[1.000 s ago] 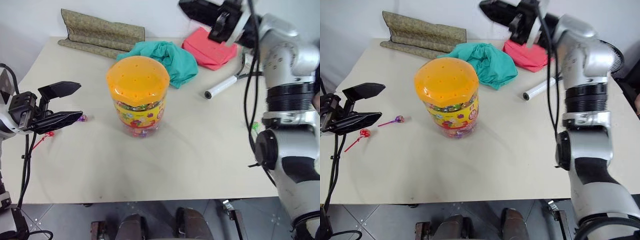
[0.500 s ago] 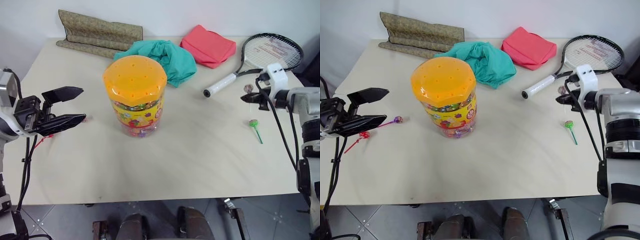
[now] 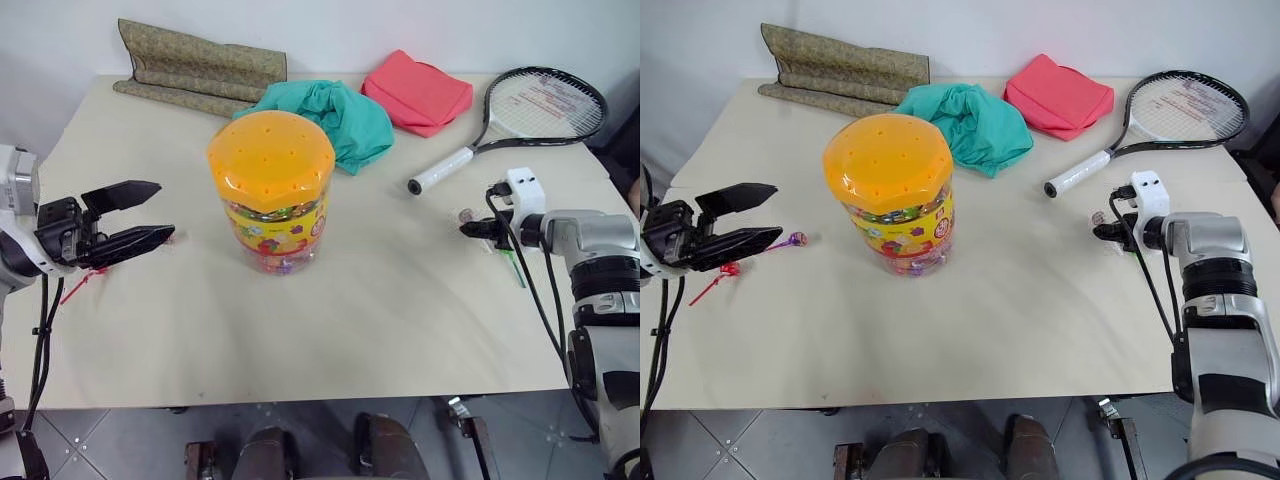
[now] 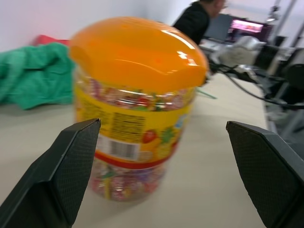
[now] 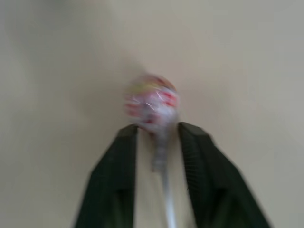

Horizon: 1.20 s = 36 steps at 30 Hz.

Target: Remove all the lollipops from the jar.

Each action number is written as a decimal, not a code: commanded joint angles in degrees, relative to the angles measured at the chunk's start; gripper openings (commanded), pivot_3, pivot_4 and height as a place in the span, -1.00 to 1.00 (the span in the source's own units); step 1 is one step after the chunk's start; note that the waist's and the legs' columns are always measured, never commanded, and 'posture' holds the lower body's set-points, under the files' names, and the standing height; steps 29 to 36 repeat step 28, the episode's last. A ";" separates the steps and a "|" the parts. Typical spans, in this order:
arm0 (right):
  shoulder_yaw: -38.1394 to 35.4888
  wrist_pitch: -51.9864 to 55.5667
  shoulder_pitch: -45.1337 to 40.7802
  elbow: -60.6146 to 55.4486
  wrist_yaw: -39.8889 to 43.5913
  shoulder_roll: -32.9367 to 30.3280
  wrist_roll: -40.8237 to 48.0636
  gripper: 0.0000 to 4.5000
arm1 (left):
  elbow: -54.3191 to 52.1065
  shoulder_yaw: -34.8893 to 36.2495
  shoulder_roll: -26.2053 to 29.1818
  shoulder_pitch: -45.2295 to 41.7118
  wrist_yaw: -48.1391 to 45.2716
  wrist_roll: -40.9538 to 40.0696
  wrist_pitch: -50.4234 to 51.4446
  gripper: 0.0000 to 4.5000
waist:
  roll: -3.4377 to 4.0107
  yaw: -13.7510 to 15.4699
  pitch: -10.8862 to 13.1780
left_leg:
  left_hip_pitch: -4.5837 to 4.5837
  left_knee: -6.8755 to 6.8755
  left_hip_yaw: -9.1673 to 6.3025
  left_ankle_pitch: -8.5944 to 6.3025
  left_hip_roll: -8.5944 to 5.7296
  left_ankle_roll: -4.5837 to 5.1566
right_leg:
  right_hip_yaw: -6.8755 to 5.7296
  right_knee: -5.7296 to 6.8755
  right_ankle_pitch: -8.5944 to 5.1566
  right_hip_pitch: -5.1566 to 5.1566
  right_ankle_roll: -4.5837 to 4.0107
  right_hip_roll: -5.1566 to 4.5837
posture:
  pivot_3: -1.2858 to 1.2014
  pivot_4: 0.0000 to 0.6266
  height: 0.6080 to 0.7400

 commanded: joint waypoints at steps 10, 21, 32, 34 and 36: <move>-14.45 1.89 26.81 -49.23 16.37 -9.49 17.30 0.99 | -6.40 4.22 -0.60 11.93 2.40 0.72 -0.34 1.00 | 0.04 1.58 0.02 | -0.18 0.05 -0.11 -0.01 0.00 -0.01 | -0.01 -0.04 0.00 -0.13 0.00 0.00 | 0.03 -0.52 1.00; -1.23 -17.50 35.26 -49.64 24.80 -4.57 12.44 0.99 | -9.71 5.90 -3.97 21.80 0.34 -0.60 -0.35 1.00 | 0.00 2.33 0.00 | 0.22 0.09 0.11 -0.01 0.02 -0.02 | 0.06 -0.11 0.00 0.24 0.00 0.02 | 0.03 -0.52 1.00; -1.81 -15.39 38.01 -54.37 20.05 -0.69 14.13 0.99 | -15.47 6.52 -7.60 27.65 3.48 -1.36 0.20 1.00 | -0.02 2.61 -0.01 | 0.20 0.09 0.00 -0.01 0.01 -0.02 | 0.02 -0.12 0.00 0.29 0.00 0.01 | 0.03 -0.52 1.00; -1.81 -15.39 38.01 -54.37 20.05 -0.69 14.13 0.99 | -15.47 6.52 -7.60 27.65 3.48 -1.36 0.20 1.00 | -0.02 2.61 -0.01 | 0.20 0.09 0.00 -0.01 0.01 -0.02 | 0.02 -0.12 0.00 0.29 0.00 0.01 | 0.03 -0.52 1.00; -1.81 -15.39 38.01 -54.37 20.05 -0.69 14.13 0.99 | -15.47 6.52 -7.60 27.65 3.48 -1.36 0.20 1.00 | -0.02 2.61 -0.01 | 0.20 0.09 0.00 -0.01 0.01 -0.02 | 0.02 -0.12 0.00 0.29 0.00 0.01 | 0.03 -0.52 1.00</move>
